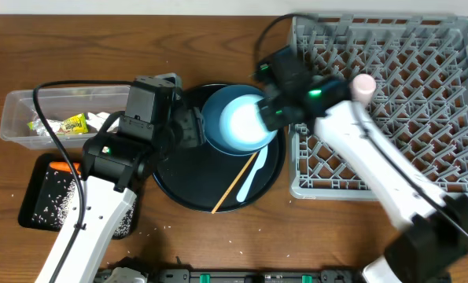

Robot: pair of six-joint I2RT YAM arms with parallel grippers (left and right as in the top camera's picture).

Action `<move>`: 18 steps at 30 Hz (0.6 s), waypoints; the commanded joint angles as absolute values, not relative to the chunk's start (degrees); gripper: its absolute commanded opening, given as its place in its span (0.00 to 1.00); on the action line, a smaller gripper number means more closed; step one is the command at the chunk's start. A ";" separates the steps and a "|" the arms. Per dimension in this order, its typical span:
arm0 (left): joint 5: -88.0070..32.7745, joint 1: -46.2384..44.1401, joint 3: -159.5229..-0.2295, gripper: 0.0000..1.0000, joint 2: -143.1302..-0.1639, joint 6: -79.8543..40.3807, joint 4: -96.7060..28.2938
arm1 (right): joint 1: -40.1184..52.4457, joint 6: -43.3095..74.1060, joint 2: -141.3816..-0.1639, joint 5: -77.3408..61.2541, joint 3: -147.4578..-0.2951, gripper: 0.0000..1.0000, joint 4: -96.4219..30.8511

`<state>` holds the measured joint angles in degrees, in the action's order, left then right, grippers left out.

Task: Sort waste into correct bins and load items into the dishwasher rack
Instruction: 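Grasp the bowl with the right gripper, release left, carry toward rack, then lower the bowl into the upper right of the rack with the right gripper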

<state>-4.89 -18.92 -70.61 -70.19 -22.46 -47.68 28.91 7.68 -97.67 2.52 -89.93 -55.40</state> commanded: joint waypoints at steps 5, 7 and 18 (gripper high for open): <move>3.73 -18.94 -70.70 0.65 -70.37 -22.09 -50.37 | 13.56 9.13 -89.58 25.47 -90.74 0.01 -55.83; 3.73 -18.94 -70.61 0.65 -70.37 -22.09 -50.54 | 9.91 8.32 -89.45 28.10 -90.74 0.01 -53.87; 3.70 -18.94 -70.59 0.98 -70.37 -22.11 -50.52 | -4.49 -2.94 -91.42 49.12 -90.70 0.01 -38.41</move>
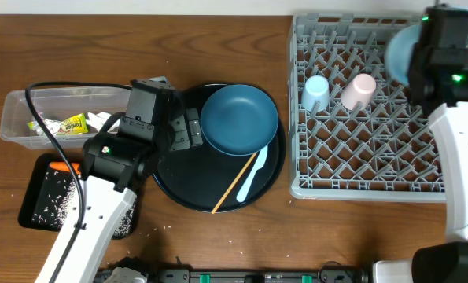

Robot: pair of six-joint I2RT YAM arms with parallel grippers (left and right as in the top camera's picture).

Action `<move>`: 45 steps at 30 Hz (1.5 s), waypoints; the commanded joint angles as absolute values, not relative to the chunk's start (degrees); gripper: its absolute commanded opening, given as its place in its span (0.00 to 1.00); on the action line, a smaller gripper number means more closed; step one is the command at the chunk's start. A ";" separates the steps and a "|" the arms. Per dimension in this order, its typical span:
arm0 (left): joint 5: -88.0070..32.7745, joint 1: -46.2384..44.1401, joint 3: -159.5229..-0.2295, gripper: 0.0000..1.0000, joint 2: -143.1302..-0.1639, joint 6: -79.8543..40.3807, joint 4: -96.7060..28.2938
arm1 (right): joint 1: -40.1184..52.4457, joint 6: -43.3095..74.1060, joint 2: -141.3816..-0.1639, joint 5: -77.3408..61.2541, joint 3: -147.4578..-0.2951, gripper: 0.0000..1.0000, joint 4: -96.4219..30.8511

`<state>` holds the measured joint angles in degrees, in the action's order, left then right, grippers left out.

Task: Sort waste into correct bins and load items into the dishwasher rack
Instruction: 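Lower the bowl into the upper right of the rack with the right gripper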

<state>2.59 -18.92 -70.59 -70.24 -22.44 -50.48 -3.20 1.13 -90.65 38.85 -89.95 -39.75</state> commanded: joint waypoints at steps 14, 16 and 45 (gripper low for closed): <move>3.70 -18.94 -70.59 0.98 -70.37 -22.11 -50.52 | -12.99 -24.75 -102.26 57.17 -90.67 0.01 -17.12; 3.70 -18.94 -70.59 0.98 -70.37 -22.11 -50.52 | -13.39 -29.10 -105.21 59.07 -90.67 0.01 -11.42; 3.70 -18.94 -70.59 0.98 -70.37 -22.11 -50.52 | -11.62 -49.71 -125.49 59.55 -90.63 0.01 11.35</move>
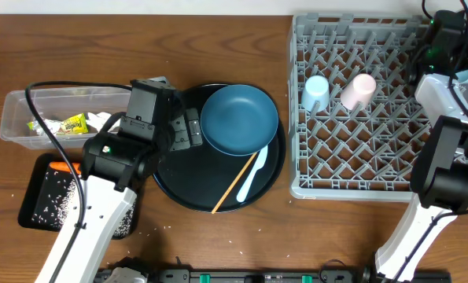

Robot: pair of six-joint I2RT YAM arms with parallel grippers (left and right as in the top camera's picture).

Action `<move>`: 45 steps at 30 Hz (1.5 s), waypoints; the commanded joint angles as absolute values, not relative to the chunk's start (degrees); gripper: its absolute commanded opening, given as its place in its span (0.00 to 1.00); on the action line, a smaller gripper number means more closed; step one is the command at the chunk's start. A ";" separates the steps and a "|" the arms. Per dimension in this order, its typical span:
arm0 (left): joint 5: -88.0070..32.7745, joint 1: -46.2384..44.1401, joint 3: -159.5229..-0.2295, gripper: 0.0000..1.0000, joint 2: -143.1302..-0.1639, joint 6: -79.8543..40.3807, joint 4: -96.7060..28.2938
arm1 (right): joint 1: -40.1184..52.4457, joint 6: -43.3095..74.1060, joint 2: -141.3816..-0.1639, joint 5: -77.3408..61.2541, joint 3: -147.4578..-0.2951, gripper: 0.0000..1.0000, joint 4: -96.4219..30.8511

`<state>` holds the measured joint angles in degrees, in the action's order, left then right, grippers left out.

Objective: Sort waste into correct bins and load items into the dishwasher rack

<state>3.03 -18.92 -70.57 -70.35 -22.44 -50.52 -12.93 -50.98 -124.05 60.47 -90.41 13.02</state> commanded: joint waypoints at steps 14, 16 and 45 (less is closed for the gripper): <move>3.70 -18.94 -70.59 0.98 -70.37 -22.11 -50.52 | -7.75 -49.71 -125.49 59.83 -90.63 0.01 7.35; 3.70 -18.94 -70.59 0.98 -70.37 -22.11 -50.52 | -7.14 -49.71 -125.49 60.25 -90.63 0.01 7.03; 3.70 -18.94 -70.59 0.98 -70.37 -22.11 -50.52 | 4.49 -47.05 -124.97 71.64 -90.63 0.62 6.39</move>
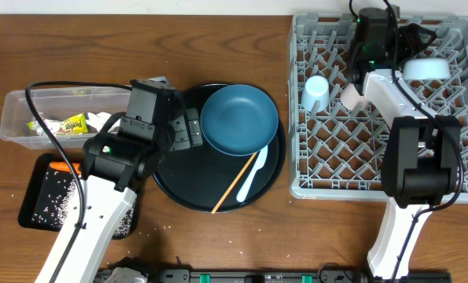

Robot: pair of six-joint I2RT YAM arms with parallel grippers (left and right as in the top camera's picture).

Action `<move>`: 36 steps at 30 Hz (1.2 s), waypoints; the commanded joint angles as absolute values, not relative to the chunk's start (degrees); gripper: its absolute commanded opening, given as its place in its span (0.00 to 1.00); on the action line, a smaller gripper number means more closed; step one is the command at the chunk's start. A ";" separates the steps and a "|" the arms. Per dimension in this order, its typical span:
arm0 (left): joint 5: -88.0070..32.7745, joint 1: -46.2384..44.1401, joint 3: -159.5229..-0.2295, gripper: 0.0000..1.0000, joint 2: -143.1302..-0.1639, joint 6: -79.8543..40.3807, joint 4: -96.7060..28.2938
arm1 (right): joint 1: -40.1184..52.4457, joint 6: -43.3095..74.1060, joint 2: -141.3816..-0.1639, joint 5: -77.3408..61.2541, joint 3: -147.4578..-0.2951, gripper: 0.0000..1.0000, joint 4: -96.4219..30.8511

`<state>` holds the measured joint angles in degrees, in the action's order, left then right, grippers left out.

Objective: Sort waste into correct bins and load items into the dishwasher rack

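Observation:
A dark blue plate [240, 118] lies on the round black tray [178, 187], with a wooden chopstick [234, 187] and a pale blue spoon [249, 174] beside it. My left gripper [189, 130] rests open at the plate's left rim. The grey dishwasher rack [367, 187] holds a light blue cup [316, 90], a pink cup [348, 96] and a light blue bowl [426, 69] at its right side. My right gripper [373, 33] hovers over the rack's far middle, apart from the bowl, with nothing in it.
A clear plastic bin [17, 106] with wrappers [68, 124] stands at the left. In front of it is a black rectangular tray [41, 200] sprinkled with white grains, holding an orange item [60, 167]. The right arm stretches across the rack's middle.
The right gripper moved from the rack's far right corner to its far middle. The light blue bowl now sits in the rack's right side, let go. The left arm has not moved.
The right gripper was on the light blue bowl standing on the blue plate. Then it held the bowl over the rack's far right, and later at the rack's right edge. Now the bowl rests in the rack and the gripper is away from it.

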<state>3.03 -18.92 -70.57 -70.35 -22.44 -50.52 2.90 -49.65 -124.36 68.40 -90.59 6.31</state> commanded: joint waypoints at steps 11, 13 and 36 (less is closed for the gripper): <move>3.70 -18.94 -70.59 0.98 -70.37 -22.11 -50.52 | 7.97 -32.53 -112.75 66.41 -90.65 0.66 -7.44; 3.70 -18.94 -70.59 0.98 -70.37 -22.11 -50.52 | 7.60 -25.39 -108.57 59.75 -90.72 0.70 -15.81; 3.70 -18.94 -70.59 0.98 -70.37 -22.11 -50.52 | -19.07 -3.95 -106.65 -5.21 -90.63 0.13 -35.22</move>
